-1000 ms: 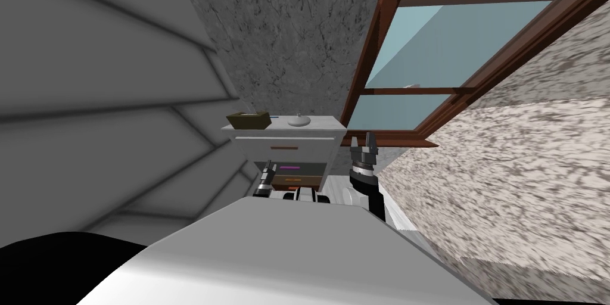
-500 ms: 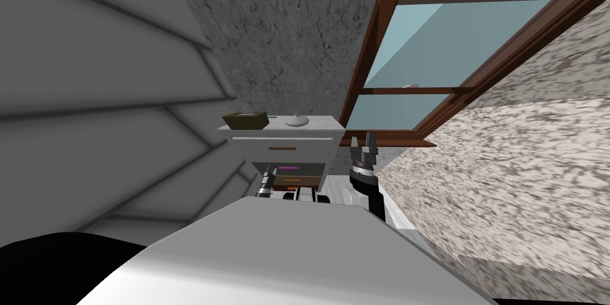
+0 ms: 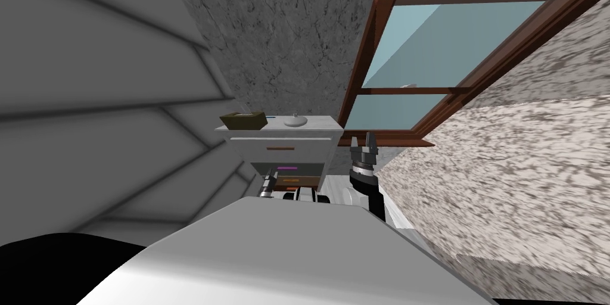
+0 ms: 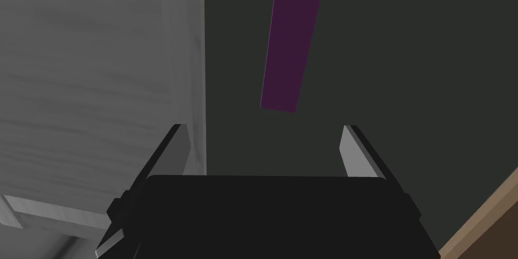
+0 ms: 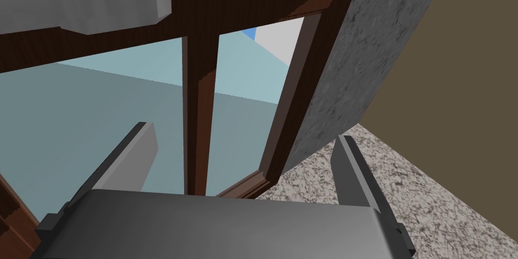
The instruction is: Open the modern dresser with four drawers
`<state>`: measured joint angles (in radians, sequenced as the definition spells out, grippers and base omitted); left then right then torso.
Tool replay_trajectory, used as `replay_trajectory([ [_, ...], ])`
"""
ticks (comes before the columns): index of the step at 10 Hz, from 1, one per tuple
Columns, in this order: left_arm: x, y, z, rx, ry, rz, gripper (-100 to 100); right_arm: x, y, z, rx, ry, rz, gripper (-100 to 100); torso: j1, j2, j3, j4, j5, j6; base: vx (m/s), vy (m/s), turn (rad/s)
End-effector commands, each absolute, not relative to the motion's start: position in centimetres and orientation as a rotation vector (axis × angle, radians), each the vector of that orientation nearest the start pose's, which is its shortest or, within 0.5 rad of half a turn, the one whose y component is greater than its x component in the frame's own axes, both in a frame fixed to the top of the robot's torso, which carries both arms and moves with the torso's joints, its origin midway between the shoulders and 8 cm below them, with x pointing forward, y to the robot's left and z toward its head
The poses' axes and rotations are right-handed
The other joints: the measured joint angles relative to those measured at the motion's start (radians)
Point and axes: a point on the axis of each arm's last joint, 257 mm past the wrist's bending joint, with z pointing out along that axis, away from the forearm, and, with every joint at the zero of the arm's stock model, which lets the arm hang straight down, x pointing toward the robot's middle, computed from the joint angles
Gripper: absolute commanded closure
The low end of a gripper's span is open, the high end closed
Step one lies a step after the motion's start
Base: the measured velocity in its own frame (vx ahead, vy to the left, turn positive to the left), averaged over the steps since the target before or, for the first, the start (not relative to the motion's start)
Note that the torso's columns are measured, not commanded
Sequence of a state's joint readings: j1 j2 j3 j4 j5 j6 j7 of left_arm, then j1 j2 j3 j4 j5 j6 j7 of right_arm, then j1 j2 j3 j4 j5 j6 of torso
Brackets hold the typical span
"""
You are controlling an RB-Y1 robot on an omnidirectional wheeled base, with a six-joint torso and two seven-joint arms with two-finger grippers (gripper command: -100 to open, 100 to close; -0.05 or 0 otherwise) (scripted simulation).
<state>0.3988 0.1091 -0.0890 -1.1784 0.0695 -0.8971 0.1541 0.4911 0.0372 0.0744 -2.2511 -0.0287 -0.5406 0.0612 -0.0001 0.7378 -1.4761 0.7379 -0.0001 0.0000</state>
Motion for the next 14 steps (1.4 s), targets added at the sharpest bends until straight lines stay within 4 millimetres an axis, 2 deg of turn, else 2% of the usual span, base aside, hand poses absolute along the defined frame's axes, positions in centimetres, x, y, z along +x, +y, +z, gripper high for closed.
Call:
replay_trajectory([
  [1, 33.2, 26.7, -37.1, -1.26, 1.018, -1.309, -100, 34.6, -26.1, 2.2, 0.674, 0.564, 1.344, 0, 0.0, 0.0, 0.0, 0.0, 0.0, 0.0, 0.008, -0.014, -0.01],
  [2, 33.2, 26.7, -37.1, -1.26, 1.018, -1.309, -100, 34.6, -26.1, 2.2, 0.674, 0.564, 1.344, 0, 0.0, 0.0, 0.0, 0.0, 0.0, 0.0, 0.002, -0.008, 0.0],
  [4, 33.0, 25.1, -38.0, -1.31, 0.984, -1.323, -100, 34.6, -26.1, 2.2, 0.674, 0.565, 1.344, 0, 0.0, 0.0, 0.0, 0.0, 0.0, 0.0, 0.002, -0.008, -0.007],
  [7, 34.2, 25.6, -37.1, -1.3, 0.991, -1.319, -100, 34.6, -26.1, 2.2, 0.674, 0.565, 1.344, 0, 0.001, -0.002, -0.001, 0.0, 0.0, 0.0, 0.034, -0.001, -0.004],
  [8, 34.0, 25.6, -37.2, -1.299, 0.99, -1.32, -100, 34.6, -26.1, 2.2, 0.674, 0.565, 1.344, 0, 0.0, -0.002, -0.001, -0.001, 0.0, 0.0, 0.028, 0.0, -0.001],
  [9, 33.2, 25.5, -37.7, -1.3, 0.991, -1.32, 100, 34.6, -26.1, 2.2, 0.674, 0.565, 1.344, 0, 0.0, 0.0, 0.0, 0.0, 0.0, 0.0, -0.032, -0.006, 0.008],
  [11, 33.7, 25.6, -36.9, -1.289, 0.986, -1.327, 100, 34.6, -26.1, 2.3, 0.674, 0.564, 1.344, 0, 0.002, -0.002, 0.001, -0.005, 0.005, 0.002, -0.067, -0.003, 0.022],
  [14, 33.4, 25.5, -36.9, -1.299, 0.999, -1.324, 100, 34.6, -26.1, 2.3, 0.674, 0.564, 1.344, 0, 0.003, -0.001, 0.001, -0.003, 0.004, 0.0, -0.185, 0.002, 0.008],
])
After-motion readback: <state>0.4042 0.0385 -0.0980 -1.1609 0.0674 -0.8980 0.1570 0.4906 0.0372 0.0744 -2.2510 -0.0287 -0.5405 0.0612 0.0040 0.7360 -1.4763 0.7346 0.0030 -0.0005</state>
